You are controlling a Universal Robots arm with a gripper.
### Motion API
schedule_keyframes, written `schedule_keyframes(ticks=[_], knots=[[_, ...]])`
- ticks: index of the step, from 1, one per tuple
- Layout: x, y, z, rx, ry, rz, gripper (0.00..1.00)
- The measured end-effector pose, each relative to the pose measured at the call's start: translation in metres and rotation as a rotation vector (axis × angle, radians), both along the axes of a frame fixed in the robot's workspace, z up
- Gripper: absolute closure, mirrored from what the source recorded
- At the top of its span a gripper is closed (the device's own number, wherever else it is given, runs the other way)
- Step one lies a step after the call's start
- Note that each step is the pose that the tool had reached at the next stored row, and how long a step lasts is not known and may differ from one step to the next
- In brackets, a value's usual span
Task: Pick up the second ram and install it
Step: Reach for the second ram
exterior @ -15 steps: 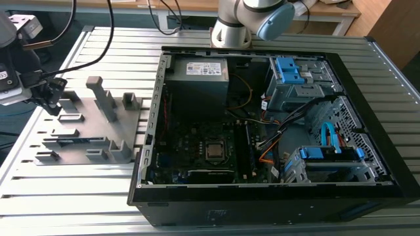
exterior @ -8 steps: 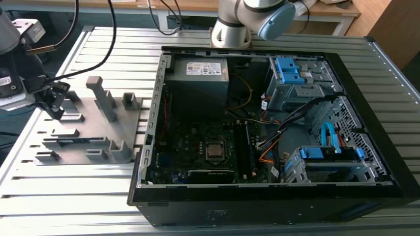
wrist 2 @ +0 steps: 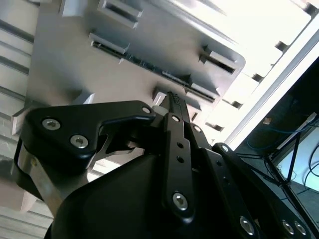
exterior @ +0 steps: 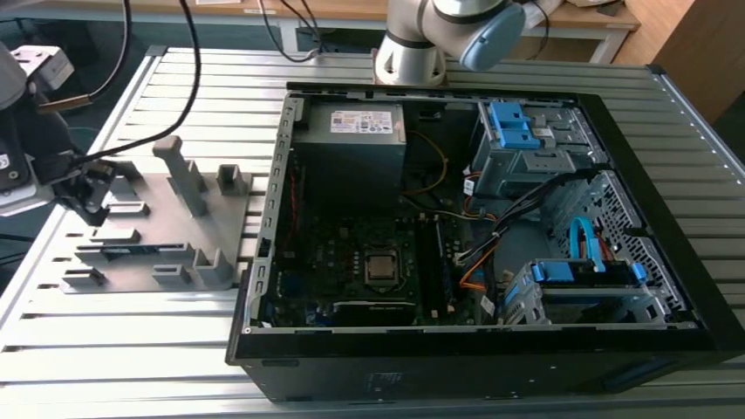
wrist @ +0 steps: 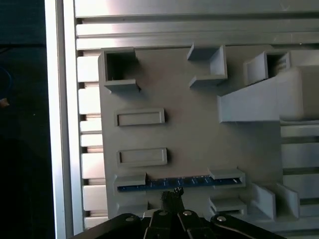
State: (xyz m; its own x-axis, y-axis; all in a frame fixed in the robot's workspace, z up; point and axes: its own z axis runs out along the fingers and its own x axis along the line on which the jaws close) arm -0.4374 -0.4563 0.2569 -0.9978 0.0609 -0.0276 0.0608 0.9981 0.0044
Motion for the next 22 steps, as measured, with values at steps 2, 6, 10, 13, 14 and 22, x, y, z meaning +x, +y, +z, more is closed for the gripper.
schedule_keyframes(ticks=[2, 6, 10, 13, 14, 22], knots=[[0.0, -0.0067, -0.0005, 0.0, 0.0, 0.0, 0.9], [0.0, -0.0196, -0.0014, 0.0, 0.0, 0.0, 0.9], [0.0, -0.0273, -0.0031, 0.0, 0.0001, 0.001, 0.9], [0.005, -0.0291, -0.0055, -0.0001, 0.0003, 0.003, 0.9], [0.008, -0.0291, -0.0067, -0.0001, 0.0004, 0.003, 0.9], [0.015, -0.0268, -0.0166, 0.0205, 0.0011, 0.003, 0.9]])
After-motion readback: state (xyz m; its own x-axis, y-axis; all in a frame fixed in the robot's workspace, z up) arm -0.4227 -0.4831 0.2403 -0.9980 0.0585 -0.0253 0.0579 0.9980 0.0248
